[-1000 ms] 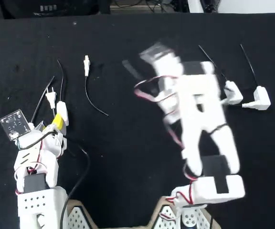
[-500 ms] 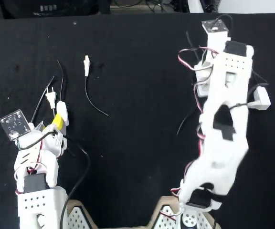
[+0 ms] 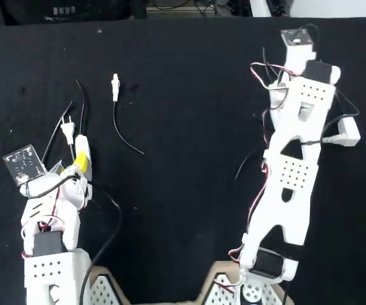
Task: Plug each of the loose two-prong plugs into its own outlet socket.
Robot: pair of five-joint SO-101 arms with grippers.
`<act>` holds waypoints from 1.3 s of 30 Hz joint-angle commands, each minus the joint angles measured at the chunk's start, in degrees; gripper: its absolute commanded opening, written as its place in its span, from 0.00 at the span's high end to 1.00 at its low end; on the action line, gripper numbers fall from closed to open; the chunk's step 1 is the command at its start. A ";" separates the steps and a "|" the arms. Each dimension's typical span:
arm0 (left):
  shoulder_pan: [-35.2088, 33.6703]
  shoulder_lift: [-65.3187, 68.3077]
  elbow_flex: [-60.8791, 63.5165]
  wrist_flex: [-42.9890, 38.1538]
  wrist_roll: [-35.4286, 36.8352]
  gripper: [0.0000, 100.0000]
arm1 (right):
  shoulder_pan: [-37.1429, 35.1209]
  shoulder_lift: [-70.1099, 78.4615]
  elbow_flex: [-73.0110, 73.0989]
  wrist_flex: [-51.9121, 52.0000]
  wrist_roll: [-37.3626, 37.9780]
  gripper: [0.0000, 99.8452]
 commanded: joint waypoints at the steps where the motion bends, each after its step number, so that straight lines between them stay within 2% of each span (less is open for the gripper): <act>1: 0.92 -0.79 -1.36 -0.97 0.09 0.81 | 1.32 -0.40 -4.79 1.67 -0.44 0.76; 14: 0.92 -0.79 -1.36 -0.97 0.09 0.81 | 0.53 -17.63 -1.19 2.20 -0.62 0.76; 18: 0.92 -0.79 -1.36 -0.97 0.09 0.81 | -0.44 -31.69 14.99 2.11 -3.16 0.76; 28: 0.92 -0.79 -1.36 -0.97 0.09 0.81 | -7.82 -71.08 56.31 0.97 -3.16 0.76; 33: 0.92 -0.79 -1.27 -0.97 0.09 0.81 | -12.84 -84.09 77.41 -7.56 -3.25 0.76; 39: 0.92 -0.79 -1.27 -0.97 0.09 0.81 | -22.77 -99.12 105.63 -22.24 -3.34 0.76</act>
